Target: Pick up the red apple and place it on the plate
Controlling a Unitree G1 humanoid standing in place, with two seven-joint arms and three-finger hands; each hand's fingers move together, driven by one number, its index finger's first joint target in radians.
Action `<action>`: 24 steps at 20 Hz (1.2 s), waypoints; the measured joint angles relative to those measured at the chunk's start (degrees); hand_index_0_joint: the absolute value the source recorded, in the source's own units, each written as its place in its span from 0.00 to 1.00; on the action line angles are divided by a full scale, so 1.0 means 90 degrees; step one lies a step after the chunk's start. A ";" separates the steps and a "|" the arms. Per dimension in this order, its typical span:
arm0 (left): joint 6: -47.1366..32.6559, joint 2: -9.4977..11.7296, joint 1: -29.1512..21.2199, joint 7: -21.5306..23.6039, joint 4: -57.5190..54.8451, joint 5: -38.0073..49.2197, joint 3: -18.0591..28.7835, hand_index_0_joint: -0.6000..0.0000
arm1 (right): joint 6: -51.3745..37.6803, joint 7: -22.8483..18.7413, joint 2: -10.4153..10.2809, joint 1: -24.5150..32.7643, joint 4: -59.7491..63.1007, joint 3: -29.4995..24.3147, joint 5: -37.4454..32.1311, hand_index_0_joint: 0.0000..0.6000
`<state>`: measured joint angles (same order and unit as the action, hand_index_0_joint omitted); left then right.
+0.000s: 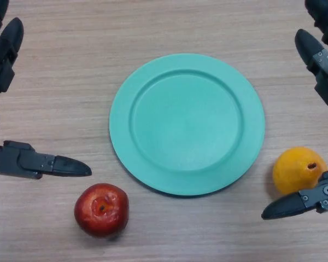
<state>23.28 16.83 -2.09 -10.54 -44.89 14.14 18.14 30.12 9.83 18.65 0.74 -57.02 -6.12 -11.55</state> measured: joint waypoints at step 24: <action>-0.5554 -0.0768 0.2586 0.1593 0.3445 -0.2323 -0.1605 1.00 | 0.0324 0.0034 -0.0261 0.0190 0.0002 0.0364 0.0235 0.00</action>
<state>-26.71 9.92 21.18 3.79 -13.89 -6.76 3.70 33.04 10.13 16.30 2.45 -57.00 -2.84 -9.44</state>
